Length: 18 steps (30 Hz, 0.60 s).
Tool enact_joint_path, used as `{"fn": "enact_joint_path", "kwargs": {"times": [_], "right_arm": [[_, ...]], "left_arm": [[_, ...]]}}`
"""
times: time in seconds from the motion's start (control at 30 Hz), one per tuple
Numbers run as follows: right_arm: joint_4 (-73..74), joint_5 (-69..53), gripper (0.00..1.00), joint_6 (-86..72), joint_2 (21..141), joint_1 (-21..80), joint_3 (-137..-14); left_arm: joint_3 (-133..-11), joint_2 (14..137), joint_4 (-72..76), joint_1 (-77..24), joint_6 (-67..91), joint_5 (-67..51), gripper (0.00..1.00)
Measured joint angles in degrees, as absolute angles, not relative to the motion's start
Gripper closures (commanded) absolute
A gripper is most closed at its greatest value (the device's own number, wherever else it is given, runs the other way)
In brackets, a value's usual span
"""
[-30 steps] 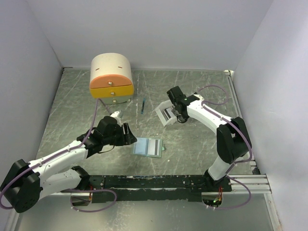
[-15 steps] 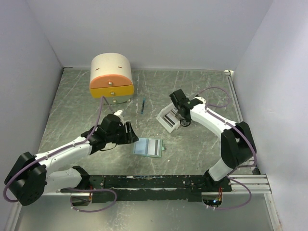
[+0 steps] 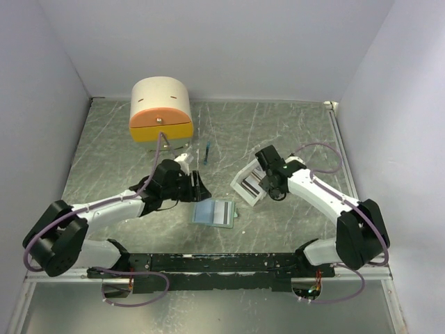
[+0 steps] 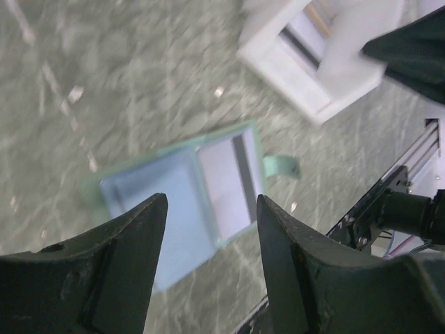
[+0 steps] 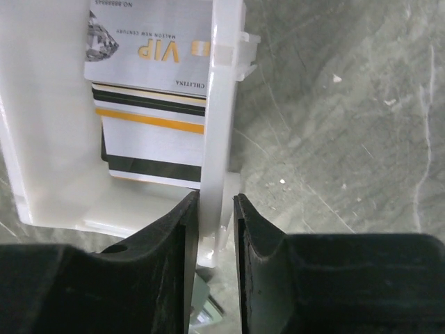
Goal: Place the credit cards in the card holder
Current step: Move the storage box to the center of the board.
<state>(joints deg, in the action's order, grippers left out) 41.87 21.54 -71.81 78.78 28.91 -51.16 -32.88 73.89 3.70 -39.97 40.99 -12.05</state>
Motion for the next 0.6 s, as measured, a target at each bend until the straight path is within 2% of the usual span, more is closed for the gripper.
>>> {"fn": "enact_joint_path", "kwargs": {"times": [0.23,0.6], "right_arm": [[44.56,18.76,0.61,-67.18,75.22,28.95,-50.13],[39.94,15.79,0.61,-38.26,72.36,28.95,-57.98]], "left_arm": [[-31.46,77.58,25.1,-40.51,34.24,-13.28,0.38],[-35.97,93.38,47.24,-40.77,24.1,-20.23,0.36]]}}
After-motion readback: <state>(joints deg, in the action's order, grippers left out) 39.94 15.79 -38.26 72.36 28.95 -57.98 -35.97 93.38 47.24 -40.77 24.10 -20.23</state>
